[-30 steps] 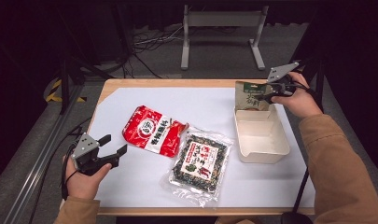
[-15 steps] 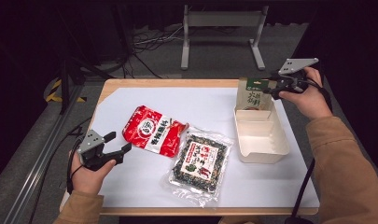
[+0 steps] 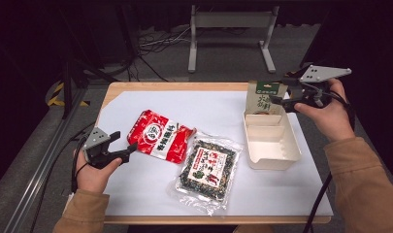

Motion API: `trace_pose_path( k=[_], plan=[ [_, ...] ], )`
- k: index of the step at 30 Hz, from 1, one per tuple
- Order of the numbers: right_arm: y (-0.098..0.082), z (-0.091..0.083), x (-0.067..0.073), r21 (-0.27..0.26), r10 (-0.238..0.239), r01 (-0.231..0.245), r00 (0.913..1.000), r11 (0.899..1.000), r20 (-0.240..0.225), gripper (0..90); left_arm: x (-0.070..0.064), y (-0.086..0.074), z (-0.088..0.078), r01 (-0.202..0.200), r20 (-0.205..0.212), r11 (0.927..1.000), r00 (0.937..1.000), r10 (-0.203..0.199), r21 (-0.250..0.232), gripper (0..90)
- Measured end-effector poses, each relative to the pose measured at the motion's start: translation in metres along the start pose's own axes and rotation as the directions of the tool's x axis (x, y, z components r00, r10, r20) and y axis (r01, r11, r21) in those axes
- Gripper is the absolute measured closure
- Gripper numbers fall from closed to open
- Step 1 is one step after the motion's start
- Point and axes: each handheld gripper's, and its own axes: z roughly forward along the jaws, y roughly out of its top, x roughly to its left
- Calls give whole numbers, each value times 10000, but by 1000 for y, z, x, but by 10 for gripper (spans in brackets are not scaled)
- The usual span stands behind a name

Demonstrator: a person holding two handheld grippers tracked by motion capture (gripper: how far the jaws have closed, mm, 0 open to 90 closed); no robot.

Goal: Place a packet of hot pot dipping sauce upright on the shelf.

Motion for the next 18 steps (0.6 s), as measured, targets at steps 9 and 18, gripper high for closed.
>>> trace_pose_path(
  k=[9,18],
  plan=[
    [-9,-19,33,-465,970,-993,9941,9940,-493,255,6,1,2,163,-52,9998,9999,-162,148,232],
    [-20,-26,66,-431,958,-978,9944,9943,-452,252,9,0,2,26,-20,9997,10000,-25,262,223]
  ],
)
